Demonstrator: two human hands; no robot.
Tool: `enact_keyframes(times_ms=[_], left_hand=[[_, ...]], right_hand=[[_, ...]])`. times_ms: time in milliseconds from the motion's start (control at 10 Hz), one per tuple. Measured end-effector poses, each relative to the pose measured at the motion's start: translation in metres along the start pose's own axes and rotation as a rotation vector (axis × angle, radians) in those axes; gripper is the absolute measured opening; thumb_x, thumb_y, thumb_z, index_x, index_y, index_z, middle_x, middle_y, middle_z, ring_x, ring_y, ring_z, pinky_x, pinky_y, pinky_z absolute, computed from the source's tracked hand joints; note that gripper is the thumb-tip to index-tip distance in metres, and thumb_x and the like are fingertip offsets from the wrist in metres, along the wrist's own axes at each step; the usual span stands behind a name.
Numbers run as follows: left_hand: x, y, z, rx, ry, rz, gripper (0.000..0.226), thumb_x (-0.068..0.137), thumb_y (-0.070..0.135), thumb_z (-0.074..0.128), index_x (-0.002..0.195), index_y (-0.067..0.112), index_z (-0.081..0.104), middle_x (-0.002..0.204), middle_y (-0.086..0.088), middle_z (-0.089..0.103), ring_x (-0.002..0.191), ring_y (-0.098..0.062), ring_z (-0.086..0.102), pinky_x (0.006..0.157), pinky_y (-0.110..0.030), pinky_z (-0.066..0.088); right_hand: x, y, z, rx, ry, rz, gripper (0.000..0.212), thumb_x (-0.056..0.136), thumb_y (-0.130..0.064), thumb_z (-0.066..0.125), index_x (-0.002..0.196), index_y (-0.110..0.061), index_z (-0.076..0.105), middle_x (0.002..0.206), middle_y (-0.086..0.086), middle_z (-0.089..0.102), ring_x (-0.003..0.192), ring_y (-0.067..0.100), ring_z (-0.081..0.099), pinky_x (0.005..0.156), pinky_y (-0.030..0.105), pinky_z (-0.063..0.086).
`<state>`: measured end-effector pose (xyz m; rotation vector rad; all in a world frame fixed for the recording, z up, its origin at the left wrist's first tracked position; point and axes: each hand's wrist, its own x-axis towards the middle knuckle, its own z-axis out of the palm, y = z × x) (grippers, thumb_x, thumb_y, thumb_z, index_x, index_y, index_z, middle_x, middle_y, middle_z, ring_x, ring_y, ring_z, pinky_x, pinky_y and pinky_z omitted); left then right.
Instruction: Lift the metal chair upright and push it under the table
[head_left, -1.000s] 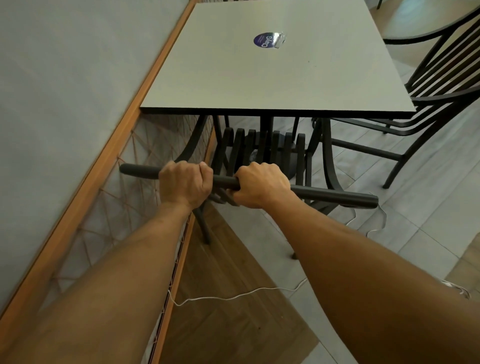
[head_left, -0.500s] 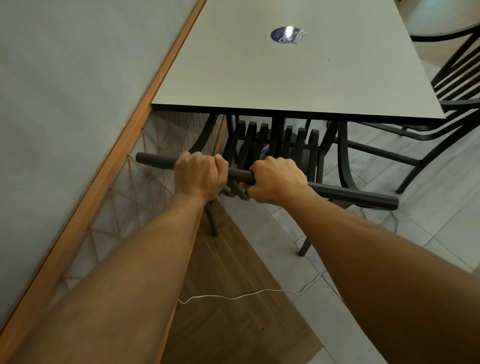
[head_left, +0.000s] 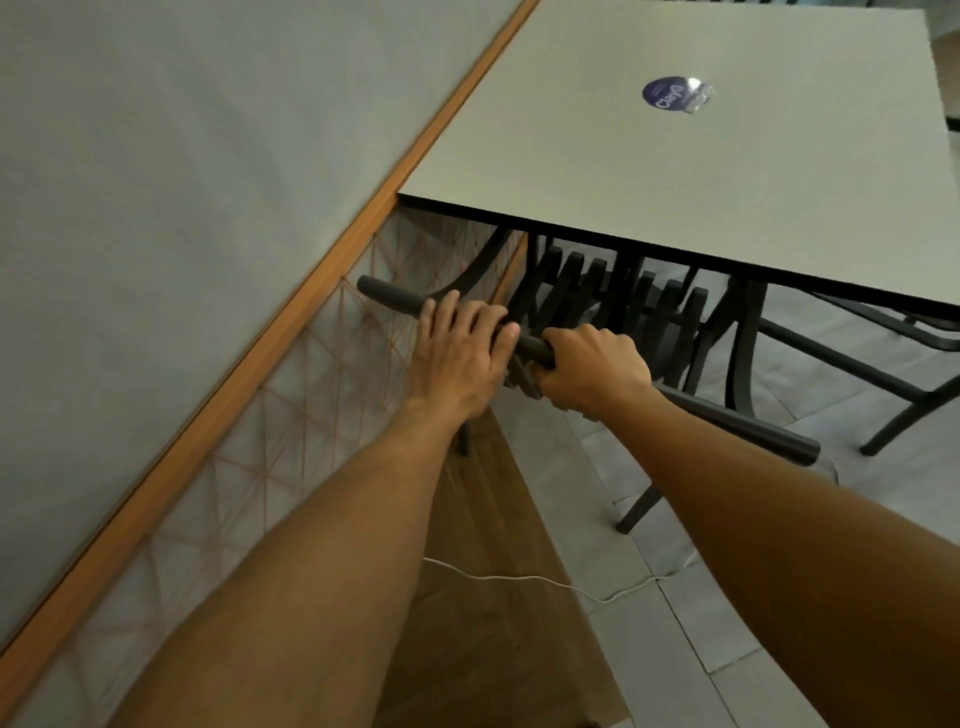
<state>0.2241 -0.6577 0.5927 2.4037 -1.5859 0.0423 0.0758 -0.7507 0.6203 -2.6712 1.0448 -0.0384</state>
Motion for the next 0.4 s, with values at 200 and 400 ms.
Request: enact_keyframes(times_ms=[200,400], left_hand=[[-0.057,0.001,-0.041,0.004,-0.164,-0.178,0.062,0.103,0.057,0.02,0.158,0.031,0.012,0.166,0.002,0.006,0.152,-0.024,-0.006,0.121,-0.05,0.005],[-0.113,-0.011,-0.114,0.015,-0.11,-0.328,0.062,0.103,0.054,0.028,0.158,0.03,0.012,0.166,0.002,0.008,0.152,-0.024,-0.002,0.119,-0.048,0.006]], right_hand=[[-0.021,-0.027,-0.021,-0.094,-0.126,0.023,0.071,0.089,-0.046,0.063,0.147,-0.017,0.033,0.137,0.014,0.045,0.117,0.034,0.051,0.093,0.051,0.048],[-0.04,-0.075,-0.073,-0.077,-0.159,-0.103,0.074,0.09,-0.043,0.063,0.15,-0.019,0.028,0.149,0.016,0.031,0.134,0.039,0.034,0.105,0.062,0.036]])
